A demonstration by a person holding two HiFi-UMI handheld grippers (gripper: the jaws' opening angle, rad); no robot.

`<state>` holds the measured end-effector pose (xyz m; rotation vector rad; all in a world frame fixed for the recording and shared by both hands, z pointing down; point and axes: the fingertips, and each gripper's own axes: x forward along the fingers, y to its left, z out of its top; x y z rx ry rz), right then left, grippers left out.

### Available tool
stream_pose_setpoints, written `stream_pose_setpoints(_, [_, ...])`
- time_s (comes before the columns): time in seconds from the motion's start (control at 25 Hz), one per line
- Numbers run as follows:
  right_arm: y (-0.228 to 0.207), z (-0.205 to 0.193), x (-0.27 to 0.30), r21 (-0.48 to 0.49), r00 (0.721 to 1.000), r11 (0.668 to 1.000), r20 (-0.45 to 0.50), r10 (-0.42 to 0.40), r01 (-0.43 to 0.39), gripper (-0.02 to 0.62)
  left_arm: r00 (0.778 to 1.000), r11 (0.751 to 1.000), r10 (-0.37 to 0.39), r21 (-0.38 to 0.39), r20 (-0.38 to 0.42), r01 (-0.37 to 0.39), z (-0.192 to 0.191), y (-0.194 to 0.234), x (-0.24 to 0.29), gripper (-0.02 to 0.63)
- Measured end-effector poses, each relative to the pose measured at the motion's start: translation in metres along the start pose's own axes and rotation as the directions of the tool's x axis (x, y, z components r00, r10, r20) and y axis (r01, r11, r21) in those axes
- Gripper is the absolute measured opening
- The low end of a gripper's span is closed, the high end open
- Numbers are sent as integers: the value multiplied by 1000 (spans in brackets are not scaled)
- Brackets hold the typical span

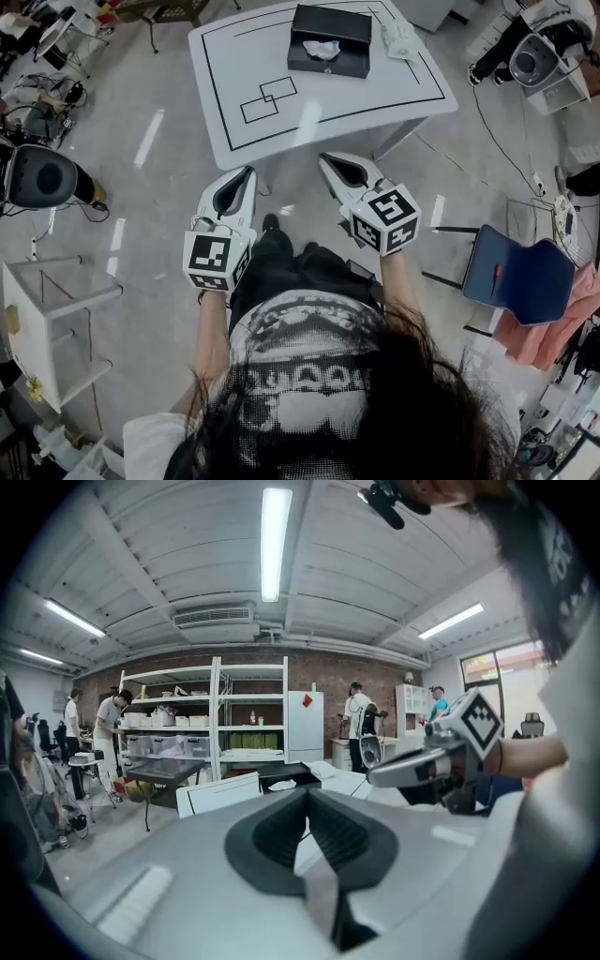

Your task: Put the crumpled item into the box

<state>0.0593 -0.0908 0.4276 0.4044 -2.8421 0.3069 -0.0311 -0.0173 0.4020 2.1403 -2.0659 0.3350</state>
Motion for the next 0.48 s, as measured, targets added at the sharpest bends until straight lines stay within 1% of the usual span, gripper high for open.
stream_pose_setpoints(0.48, [-9, -4, -20, -4, 999, 999, 14, 31, -31, 0, 999, 999, 34, 11, 1, -34, 6, -22, 2, 0])
